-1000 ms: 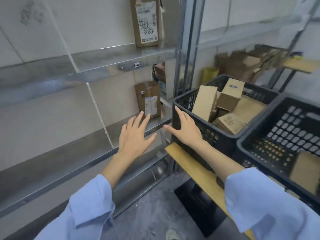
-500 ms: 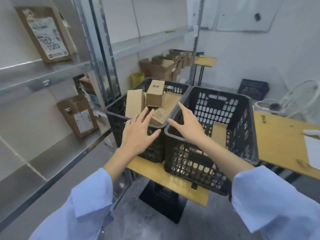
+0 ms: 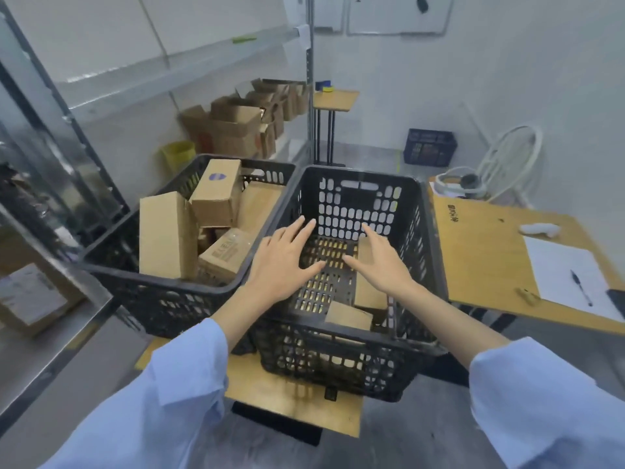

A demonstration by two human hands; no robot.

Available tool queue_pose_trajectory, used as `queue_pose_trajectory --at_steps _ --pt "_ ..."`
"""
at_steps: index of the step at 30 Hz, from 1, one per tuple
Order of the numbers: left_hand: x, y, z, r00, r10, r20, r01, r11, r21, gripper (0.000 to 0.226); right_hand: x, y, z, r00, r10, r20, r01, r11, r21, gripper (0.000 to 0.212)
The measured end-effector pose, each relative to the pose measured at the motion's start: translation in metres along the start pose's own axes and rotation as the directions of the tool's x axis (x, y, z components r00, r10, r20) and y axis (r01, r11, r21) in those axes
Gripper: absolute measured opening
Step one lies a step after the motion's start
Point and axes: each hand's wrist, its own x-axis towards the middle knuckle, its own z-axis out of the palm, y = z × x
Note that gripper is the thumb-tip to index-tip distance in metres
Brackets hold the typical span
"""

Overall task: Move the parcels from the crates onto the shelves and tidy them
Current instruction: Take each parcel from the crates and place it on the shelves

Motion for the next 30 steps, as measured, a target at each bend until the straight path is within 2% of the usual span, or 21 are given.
queue_pose_trajectory --at_steps 3,9,15,21,25,30 --pt "0.027 0.006 0.022 0.999 -0.002 0.047 0.003 1.000 -0.026 0.079 0.020 0.018 0.003 0.995 0.092 0.026 -0.094 0.993 0.077 0.085" --pt "0.067 0.012 0.071 0.990 0.034 0.138 -0.023 0.997 -0.077 0.081 0.044 0.044 0.020 0.984 0.178 0.007 -0.177 0.970 0.165 0.083" --pt "0.095 0.006 0.128 0.964 0.064 0.257 -0.019 0.985 -0.173 0.085 0.053 0.065 0.040 0.959 0.284 0.023 -0.285 0.951 0.122 0.090" --pt "0.103 0.003 0.177 0.917 0.090 0.389 0.030 0.956 -0.293 0.094 0.062 0.082 0.065 0.899 0.437 0.036 -0.438 0.894 0.090 0.093" --pt "0.107 0.003 0.199 0.896 0.088 0.436 0.065 0.944 -0.324 0.100 0.060 0.097 0.075 0.836 0.545 0.058 -0.548 0.832 0.082 0.094" --pt "0.095 0.014 0.226 0.837 0.132 0.531 0.077 0.932 -0.353 0.106 0.057 0.114 0.078 0.763 0.639 0.103 -0.645 0.763 0.048 0.092"
